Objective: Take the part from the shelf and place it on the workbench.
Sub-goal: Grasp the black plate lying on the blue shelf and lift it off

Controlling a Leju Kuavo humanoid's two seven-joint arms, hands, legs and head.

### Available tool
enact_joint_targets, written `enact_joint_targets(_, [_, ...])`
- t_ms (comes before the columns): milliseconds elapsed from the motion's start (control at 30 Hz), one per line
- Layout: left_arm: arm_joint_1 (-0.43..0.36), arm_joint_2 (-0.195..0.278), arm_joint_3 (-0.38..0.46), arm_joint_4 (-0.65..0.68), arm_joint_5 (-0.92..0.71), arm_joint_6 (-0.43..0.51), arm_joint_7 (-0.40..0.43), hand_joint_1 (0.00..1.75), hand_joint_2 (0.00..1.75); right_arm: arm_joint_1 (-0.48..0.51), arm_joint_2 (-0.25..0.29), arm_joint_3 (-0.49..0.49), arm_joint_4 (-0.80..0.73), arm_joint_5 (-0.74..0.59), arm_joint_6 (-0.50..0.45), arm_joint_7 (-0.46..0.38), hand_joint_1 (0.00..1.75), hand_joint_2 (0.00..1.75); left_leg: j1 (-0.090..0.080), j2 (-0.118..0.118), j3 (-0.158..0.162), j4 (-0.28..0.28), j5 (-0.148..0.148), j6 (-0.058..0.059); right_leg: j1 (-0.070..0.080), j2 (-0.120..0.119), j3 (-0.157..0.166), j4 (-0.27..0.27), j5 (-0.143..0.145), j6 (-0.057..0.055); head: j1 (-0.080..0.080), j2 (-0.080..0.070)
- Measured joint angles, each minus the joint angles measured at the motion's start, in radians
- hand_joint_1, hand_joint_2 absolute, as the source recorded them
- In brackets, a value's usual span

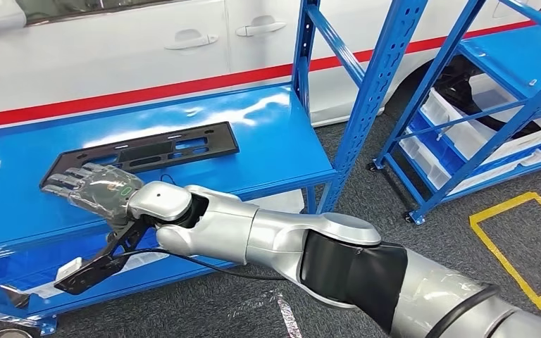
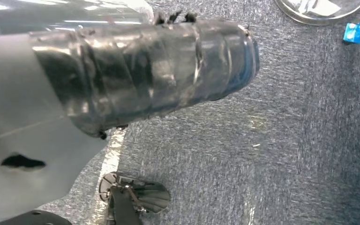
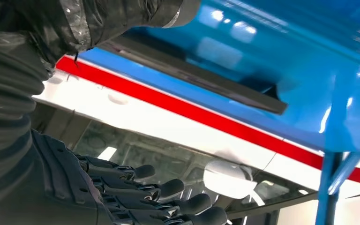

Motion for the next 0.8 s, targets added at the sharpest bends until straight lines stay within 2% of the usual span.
enact_joint_targets(33, [0.000,0.000,0.000,0.000,0.000,0.000,0.000,0.00,0.00,-0.001,-0.001,0.000,0.003,0.004,0.000,0.002,0.00,1.75,-0.002,-0.001,0.004,0.002,-0.006,-0.003,0.003,0.000,0.025,-0.065,0.036,-0.006,0.000,0.000])
enact_joint_targets(67, [-0.002,-0.001,-0.001,0.000,0.001,0.000,0.000,0.00,0.00,-0.004,-0.002,0.000,0.007,0.007,0.000,0.005,0.00,1.75,-0.004,-0.002,0.005,0.004,-0.011,-0.006,0.004,0.001,0.046,-0.120,0.055,-0.009,0.000,0.000])
enact_joint_targets(100, [-0.004,-0.001,-0.001,0.000,0.001,0.000,0.000,0.00,0.00,-0.006,-0.002,0.000,0.011,0.008,0.000,0.009,0.00,1.75,-0.006,-0.002,0.004,0.004,-0.013,-0.010,0.006,0.001,0.060,-0.153,0.060,-0.011,0.000,0.000])
enact_joint_targets(233, [-0.005,-0.001,-0.004,0.000,0.003,0.000,0.002,0.00,0.00,-0.011,-0.010,0.000,0.038,0.013,0.000,0.024,0.00,1.75,-0.006,0.002,-0.003,0.016,-0.026,-0.026,0.001,0.007,0.073,-0.174,0.049,-0.016,0.000,0.000])
enact_joint_targets(300, [-0.004,-0.001,-0.006,0.000,0.003,0.000,0.003,0.00,0.00,-0.016,-0.014,0.000,0.053,0.018,0.000,0.031,0.00,1.75,-0.003,0.006,-0.040,0.090,-0.062,-0.038,-0.004,0.006,0.081,-0.177,0.045,-0.023,0.000,0.000])
enact_joint_targets(367, [-0.004,-0.002,-0.008,0.000,0.003,0.000,0.004,0.00,0.00,-0.020,-0.019,0.000,0.071,0.021,0.000,0.040,0.00,1.75,0.000,0.007,-0.112,0.218,-0.105,-0.046,-0.003,0.005,0.088,-0.177,0.039,-0.028,0.000,0.000])
enact_joint_targets(400, [-0.004,-0.002,-0.009,0.000,0.004,0.000,0.006,0.00,0.00,-0.020,-0.024,0.000,0.082,0.022,0.001,0.046,0.00,1.75,0.001,0.007,-0.144,0.266,-0.110,-0.048,-0.002,0.005,0.093,-0.177,0.035,-0.029,0.000,0.000])
enact_joint_targets(433, [-0.003,-0.002,-0.009,0.000,0.005,0.000,0.008,0.00,0.00,-0.020,-0.029,0.000,0.094,0.022,0.002,0.052,0.00,1.75,0.001,0.007,-0.160,0.278,-0.096,-0.047,-0.002,0.006,0.099,-0.177,0.031,-0.030,0.000,0.000])
enact_joint_targets(467, [-0.002,-0.002,-0.010,0.000,0.007,0.000,0.011,0.00,0.00,-0.021,-0.034,0.000,0.106,0.022,0.003,0.058,0.00,1.75,0.001,0.007,-0.156,0.250,-0.062,-0.044,-0.001,0.008,0.106,-0.177,0.027,-0.030,0.000,0.000])
enact_joint_targets(533, [-0.002,-0.001,-0.012,0.000,0.010,0.001,0.015,0.00,0.00,-0.025,-0.042,0.000,0.126,0.022,0.008,0.067,0.00,1.75,-0.002,0.007,-0.103,0.116,0.019,-0.030,-0.001,0.011,0.119,-0.177,0.018,-0.028,0.000,0.000])
enact_joint_targets(567, [-0.003,0.000,-0.014,0.000,0.012,0.001,0.016,0.00,0.00,-0.027,-0.045,0.000,0.136,0.021,0.010,0.070,0.00,1.75,-0.006,0.006,-0.075,0.056,0.042,-0.023,0.000,0.013,0.123,-0.178,0.014,-0.025,0.000,0.000])
enact_joint_targets(600, [-0.004,0.001,-0.017,0.001,0.013,0.001,0.017,0.00,0.00,-0.030,-0.049,0.000,0.146,0.021,0.011,0.072,0.00,1.75,-0.010,0.006,-0.057,0.019,0.050,-0.017,0.001,0.013,0.125,-0.179,0.012,-0.021,0.000,0.000])
enact_joint_targets(667, [-0.006,0.002,-0.021,0.001,0.017,0.002,0.019,0.00,0.00,-0.031,-0.055,0.000,0.169,0.020,0.013,0.075,0.00,1.75,-0.015,0.005,-0.045,-0.004,0.042,-0.011,0.002,0.012,0.125,-0.182,0.009,-0.012,0.000,0.000])
enact_joint_targets(733, [-0.004,0.001,-0.023,0.001,0.020,0.002,0.021,0.00,0.00,-0.031,-0.060,0.000,0.187,0.019,0.013,0.079,0.00,1.75,-0.008,0.006,-0.035,-0.019,0.043,-0.007,0.003,0.010,0.124,-0.178,0.001,-0.002,0.001,0.000])
enact_joint_targets(800, [-0.003,0.000,-0.024,0.002,0.022,0.002,0.021,0.00,0.00,-0.034,-0.065,0.000,0.205,0.018,0.014,0.080,0.00,1.75,-0.001,0.009,-0.021,-0.033,0.044,0.000,0.004,0.008,0.094,-0.114,-0.035,0.006,0.002,0.000])
